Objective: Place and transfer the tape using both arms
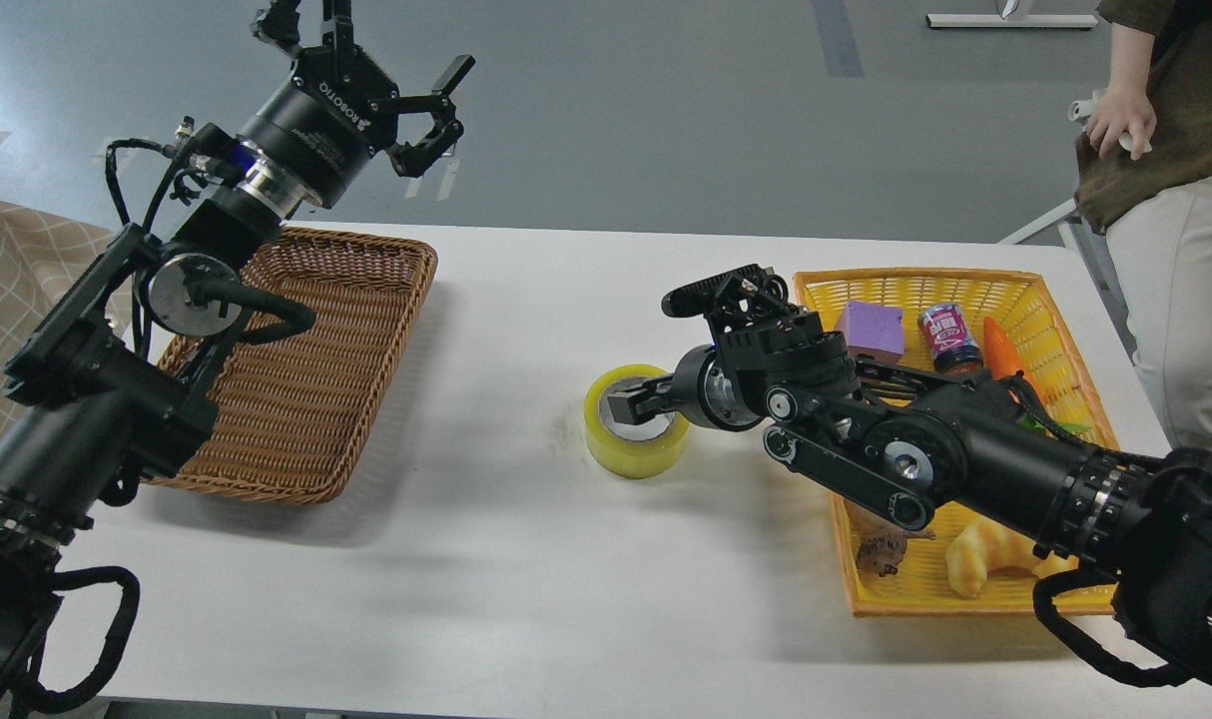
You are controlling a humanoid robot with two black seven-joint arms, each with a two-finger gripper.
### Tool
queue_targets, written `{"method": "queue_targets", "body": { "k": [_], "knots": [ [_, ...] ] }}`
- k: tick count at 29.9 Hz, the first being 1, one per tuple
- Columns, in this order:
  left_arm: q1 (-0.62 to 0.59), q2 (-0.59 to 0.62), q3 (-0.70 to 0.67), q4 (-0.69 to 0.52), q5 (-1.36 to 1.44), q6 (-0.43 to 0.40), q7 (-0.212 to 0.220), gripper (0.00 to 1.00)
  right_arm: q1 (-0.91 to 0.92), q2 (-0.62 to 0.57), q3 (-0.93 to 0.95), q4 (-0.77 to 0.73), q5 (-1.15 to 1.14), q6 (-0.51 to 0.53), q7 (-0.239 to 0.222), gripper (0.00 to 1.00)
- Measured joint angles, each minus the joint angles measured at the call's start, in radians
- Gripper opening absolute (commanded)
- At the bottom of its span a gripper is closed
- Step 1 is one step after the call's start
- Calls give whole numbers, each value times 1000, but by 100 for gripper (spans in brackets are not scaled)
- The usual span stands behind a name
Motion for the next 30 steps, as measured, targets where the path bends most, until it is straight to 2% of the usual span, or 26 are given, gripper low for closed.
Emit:
{"method": "queue_targets", "body": {
  "k": [7,14,19,24,30],
  "knots": [
    [0,6,3,0,0,0,0,98,30,-181,115,182,2,0,0,99],
    [2,6,4,0,0,0,0,98,4,-364,336,364,2,0,3,99],
    [8,7,4,0,1,0,0,98,-84,-384,616,427,46,0,12,100],
    [9,16,3,0,2,0,0,98,-197,-368,912,422,309,0,13,100],
    [9,15,2,0,2,0,2,98,-243,-351,1056,338,602,0,13,100]
  ]
}}
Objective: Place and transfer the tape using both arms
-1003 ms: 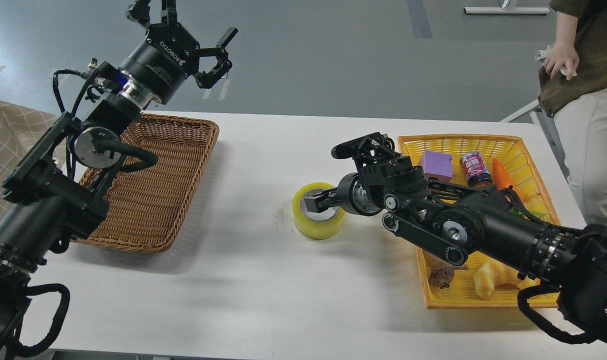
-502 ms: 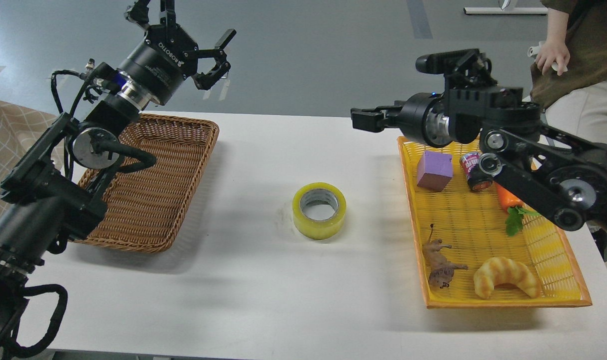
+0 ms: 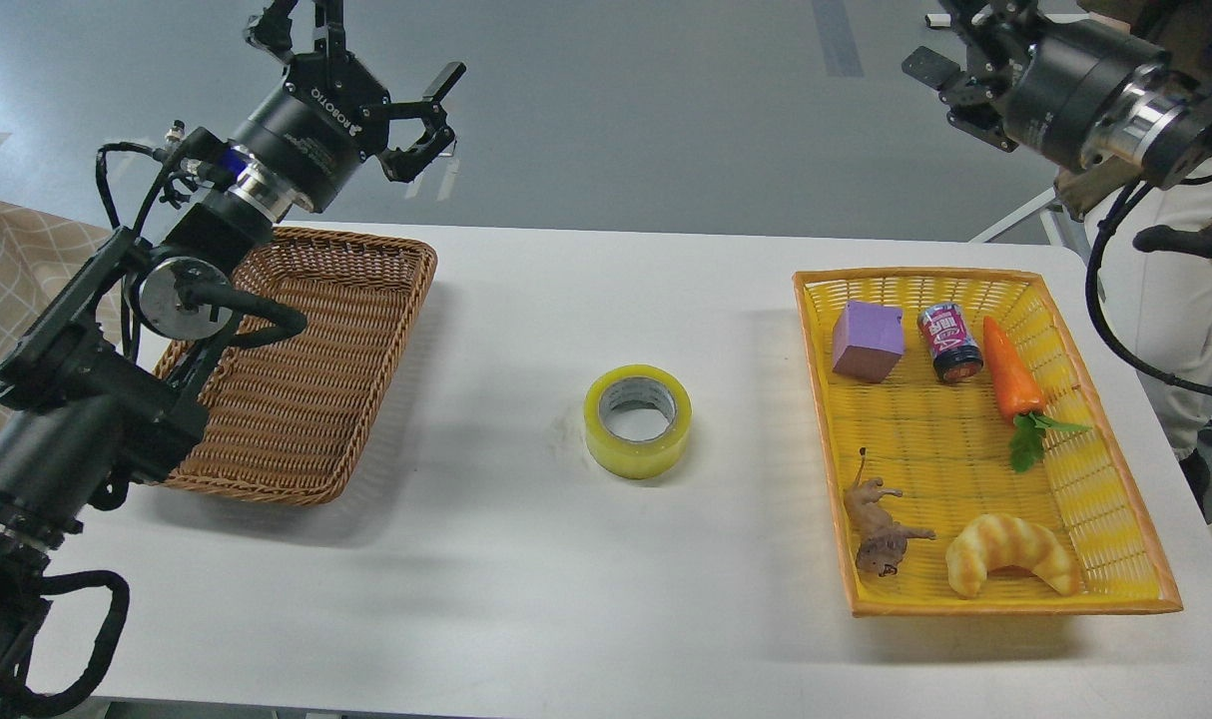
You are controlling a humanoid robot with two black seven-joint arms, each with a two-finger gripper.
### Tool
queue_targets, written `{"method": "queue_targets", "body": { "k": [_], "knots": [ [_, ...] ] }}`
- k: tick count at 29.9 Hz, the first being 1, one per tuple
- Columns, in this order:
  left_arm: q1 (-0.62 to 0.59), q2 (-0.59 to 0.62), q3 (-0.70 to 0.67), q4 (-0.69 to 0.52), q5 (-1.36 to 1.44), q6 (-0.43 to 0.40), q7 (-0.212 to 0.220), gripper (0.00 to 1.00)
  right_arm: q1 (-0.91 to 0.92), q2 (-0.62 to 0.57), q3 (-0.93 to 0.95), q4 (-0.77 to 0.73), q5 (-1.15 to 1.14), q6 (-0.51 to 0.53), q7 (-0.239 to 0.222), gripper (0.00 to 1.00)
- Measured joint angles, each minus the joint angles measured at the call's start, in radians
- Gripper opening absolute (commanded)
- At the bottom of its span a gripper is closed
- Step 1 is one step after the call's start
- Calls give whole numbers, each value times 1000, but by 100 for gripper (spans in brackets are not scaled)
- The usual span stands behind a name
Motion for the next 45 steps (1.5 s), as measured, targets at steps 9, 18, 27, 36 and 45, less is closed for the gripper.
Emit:
{"method": "queue_targets", "body": {
  "k": [9,18,27,36,45],
  "knots": [
    [-1,-5,0,0,0,0,3,98,-6,100,248,-143,354,0,-1,100],
    [-1,-9,0,-2,0,0,7,98,1,192,297,-179,467,0,-21,100],
    [13,1,26,0,0,0,9,98,-100,228,237,-172,557,0,-32,99],
    [13,3,30,0,0,0,16,98,-110,221,231,-171,574,0,-23,100],
    [-13,46,73,-2,74,0,15,98,-176,205,242,-170,608,0,-20,100]
  ]
}}
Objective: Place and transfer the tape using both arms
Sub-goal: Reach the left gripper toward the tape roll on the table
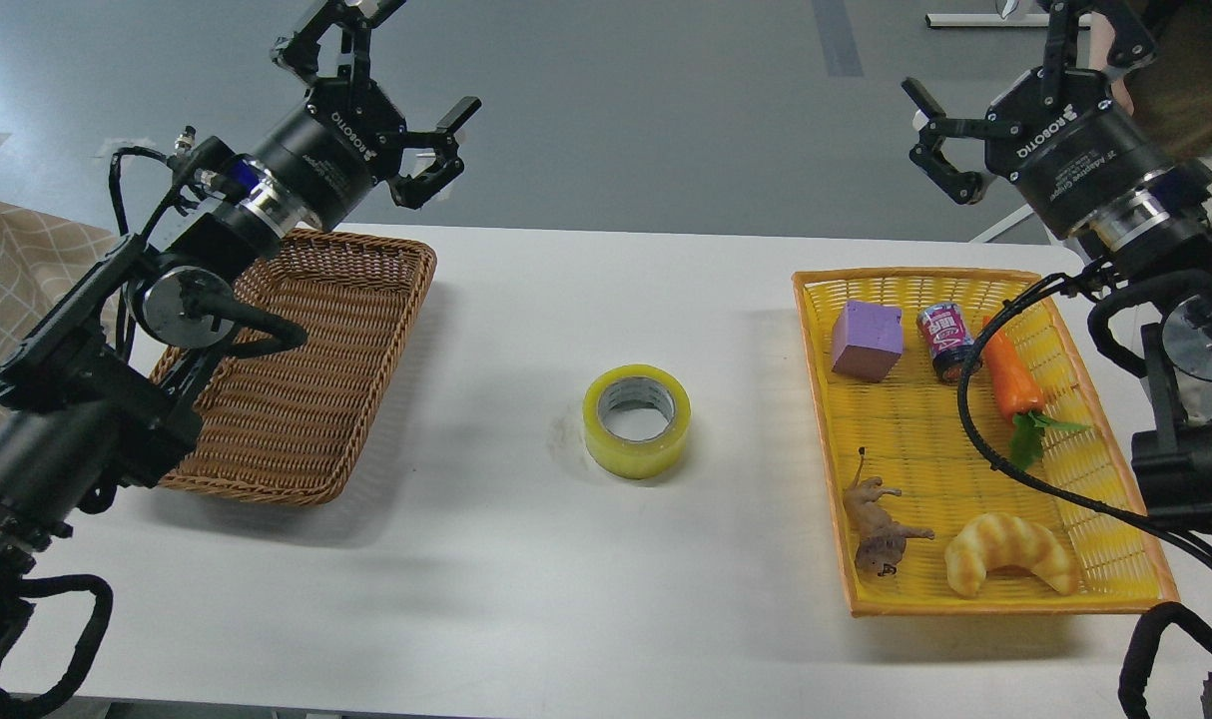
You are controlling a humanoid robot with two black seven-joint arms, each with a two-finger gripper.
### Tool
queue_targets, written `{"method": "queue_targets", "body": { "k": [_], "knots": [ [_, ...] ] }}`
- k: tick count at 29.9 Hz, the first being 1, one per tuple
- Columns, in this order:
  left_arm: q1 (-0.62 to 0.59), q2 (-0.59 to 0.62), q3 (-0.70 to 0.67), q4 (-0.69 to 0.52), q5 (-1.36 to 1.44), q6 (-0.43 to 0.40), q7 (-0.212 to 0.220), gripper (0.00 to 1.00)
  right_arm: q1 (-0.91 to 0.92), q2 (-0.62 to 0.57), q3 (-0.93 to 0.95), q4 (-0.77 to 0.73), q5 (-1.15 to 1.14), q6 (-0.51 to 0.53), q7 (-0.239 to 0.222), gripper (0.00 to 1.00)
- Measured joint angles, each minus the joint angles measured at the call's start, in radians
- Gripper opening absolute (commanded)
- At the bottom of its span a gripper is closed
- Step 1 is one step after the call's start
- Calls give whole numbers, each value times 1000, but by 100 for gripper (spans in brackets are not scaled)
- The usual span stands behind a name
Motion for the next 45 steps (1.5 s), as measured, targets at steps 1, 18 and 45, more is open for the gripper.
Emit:
{"method": "queue_targets", "body": {
  "k": [1,18,45],
  "knots": [
    [-11,9,4,-1,55,0,-2,98,-11,-4,3,0,4,0,1,100],
    [6,25,70,-235,1070,105,-38,98,-160,-26,105,1,10,0,5,100],
    [-21,-15,428,-262,1762,168,90,98,-237,-21,164,-18,10,0,10,100]
  ]
}}
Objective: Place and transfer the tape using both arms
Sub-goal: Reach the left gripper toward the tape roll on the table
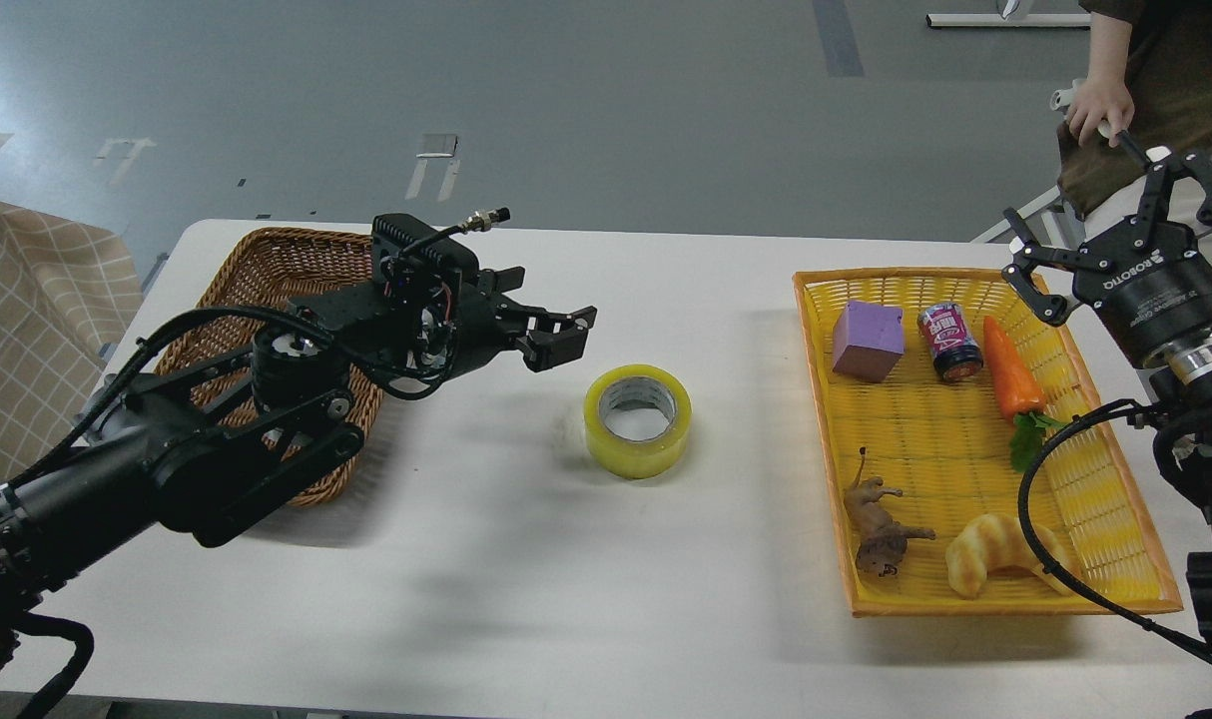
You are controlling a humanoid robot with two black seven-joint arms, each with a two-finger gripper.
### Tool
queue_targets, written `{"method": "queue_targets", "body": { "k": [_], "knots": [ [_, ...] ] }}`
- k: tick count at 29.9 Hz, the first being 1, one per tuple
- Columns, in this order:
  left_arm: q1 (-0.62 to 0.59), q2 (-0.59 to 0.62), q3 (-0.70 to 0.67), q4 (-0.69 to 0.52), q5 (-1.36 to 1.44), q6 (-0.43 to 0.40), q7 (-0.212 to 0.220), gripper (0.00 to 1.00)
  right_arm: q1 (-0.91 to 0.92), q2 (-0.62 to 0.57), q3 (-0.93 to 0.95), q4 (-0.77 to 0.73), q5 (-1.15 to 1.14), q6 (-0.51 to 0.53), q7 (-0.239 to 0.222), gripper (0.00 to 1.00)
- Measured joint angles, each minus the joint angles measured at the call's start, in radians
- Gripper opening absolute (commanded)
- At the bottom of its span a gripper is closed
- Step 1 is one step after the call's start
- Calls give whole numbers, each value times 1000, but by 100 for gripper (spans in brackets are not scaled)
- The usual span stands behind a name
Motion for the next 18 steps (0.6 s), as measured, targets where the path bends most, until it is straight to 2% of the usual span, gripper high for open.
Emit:
{"method": "queue_targets", "body": {
  "k": [5,18],
  "knots": [
    [-25,-48,47,8,3,-3,9,98,-1,3,0,-8,0,0,0,100],
    [-22,-109,107,105,-3,-5,-8,98,-14,4,0,-8,0,0,0,100]
  ]
}}
